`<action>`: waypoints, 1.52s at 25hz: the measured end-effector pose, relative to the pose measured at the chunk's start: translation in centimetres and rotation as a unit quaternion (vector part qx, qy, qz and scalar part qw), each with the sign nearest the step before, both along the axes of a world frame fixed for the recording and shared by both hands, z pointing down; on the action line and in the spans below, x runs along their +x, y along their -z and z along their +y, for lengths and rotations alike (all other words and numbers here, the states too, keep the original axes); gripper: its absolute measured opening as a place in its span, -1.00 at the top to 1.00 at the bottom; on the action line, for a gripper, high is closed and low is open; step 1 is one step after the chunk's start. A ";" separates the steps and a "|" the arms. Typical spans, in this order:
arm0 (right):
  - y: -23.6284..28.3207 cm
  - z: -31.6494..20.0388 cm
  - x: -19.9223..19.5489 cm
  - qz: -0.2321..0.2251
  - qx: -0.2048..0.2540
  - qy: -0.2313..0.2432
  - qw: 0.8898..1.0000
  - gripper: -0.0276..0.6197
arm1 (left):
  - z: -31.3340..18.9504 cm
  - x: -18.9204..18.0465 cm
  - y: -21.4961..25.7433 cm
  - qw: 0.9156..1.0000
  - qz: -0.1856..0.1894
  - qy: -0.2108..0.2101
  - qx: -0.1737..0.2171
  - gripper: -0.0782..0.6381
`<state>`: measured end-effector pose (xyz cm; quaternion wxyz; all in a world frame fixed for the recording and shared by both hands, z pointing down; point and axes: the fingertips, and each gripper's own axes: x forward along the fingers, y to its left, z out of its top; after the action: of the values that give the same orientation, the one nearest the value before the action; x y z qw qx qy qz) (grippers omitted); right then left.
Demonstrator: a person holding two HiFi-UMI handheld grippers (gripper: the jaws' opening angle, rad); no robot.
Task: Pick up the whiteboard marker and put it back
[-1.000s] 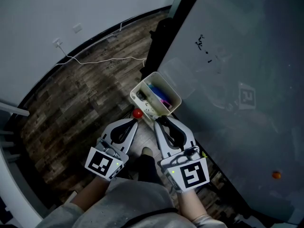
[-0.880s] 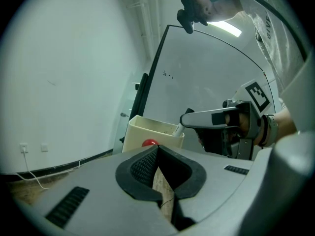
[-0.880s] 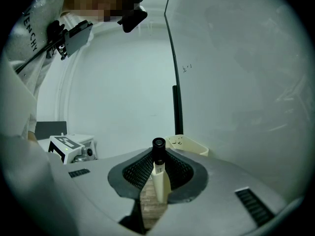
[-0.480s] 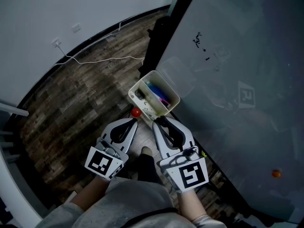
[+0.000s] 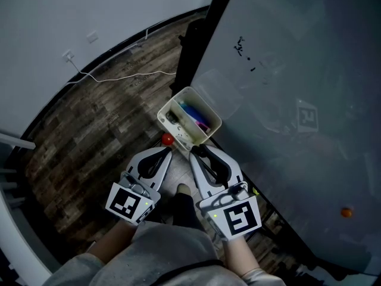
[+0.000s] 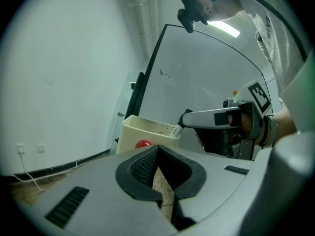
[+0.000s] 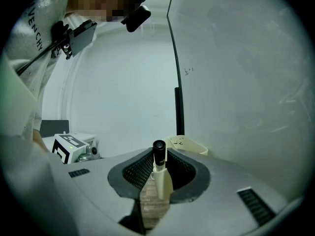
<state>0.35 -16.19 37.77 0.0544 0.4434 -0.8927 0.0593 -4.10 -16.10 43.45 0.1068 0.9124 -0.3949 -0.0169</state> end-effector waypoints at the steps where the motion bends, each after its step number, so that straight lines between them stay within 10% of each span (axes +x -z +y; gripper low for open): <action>1: 0.1 0.1 0.0 0.000 0.000 0.000 1.000 0.66 | 0.0 0.1 0.1 1.000 0.000 -0.002 0.001 0.74; 38: 0.8 5.7 -0.4 -0.005 -0.017 -0.015 1.000 0.80 | 4.3 0.3 3.3 0.999 0.007 -0.031 0.034 0.74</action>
<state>-0.07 -10.49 36.97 0.0565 0.4558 -0.8849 0.0771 -3.84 -11.84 40.14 0.0789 0.9271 -0.3650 -0.0336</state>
